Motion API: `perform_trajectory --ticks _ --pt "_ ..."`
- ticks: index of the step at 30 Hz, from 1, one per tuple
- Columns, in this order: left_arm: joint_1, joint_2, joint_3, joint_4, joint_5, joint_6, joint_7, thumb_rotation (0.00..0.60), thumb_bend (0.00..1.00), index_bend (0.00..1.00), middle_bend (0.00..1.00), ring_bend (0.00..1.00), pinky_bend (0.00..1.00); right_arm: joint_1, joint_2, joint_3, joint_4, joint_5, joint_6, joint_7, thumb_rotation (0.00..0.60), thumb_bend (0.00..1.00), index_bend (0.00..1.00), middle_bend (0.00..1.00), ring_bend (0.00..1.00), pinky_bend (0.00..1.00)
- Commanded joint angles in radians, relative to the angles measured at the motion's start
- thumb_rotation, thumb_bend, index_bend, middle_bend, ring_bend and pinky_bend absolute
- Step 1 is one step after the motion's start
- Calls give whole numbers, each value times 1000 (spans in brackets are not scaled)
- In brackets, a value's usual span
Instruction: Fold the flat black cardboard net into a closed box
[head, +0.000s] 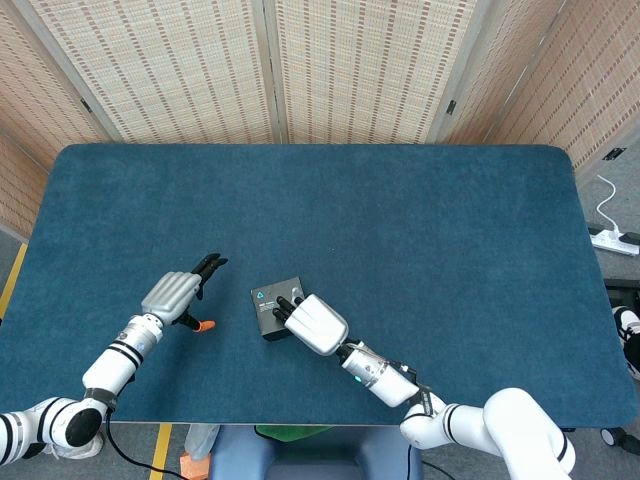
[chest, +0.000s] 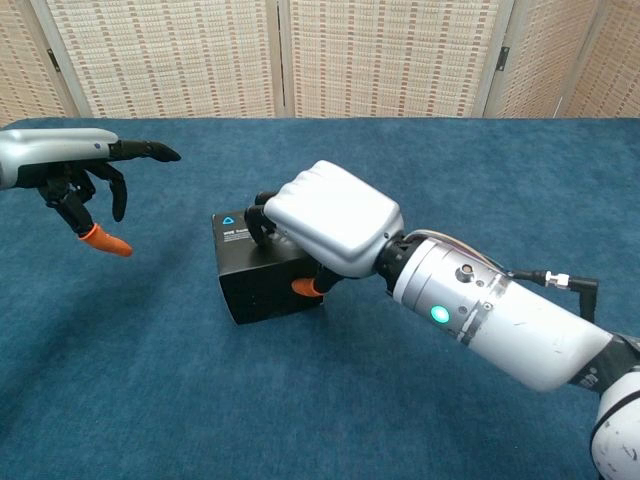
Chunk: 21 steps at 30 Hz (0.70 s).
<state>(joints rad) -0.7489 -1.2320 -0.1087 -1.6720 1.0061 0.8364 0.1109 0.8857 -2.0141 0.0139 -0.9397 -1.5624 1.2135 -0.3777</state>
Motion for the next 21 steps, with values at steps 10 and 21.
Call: perform_trajectory --ticks 10,21 --pt "25 12 -7 11 48 -1 -61 600 205 0 0 490 869 -25 -30 23 53 -33 14 8 600 227 479 654 726 1000" --pt "54 25 -7 -8 63 54 -41 600 205 0 0 394 740 -74 76 73 -103 -68 142 26 600 249 10 209 582 946"
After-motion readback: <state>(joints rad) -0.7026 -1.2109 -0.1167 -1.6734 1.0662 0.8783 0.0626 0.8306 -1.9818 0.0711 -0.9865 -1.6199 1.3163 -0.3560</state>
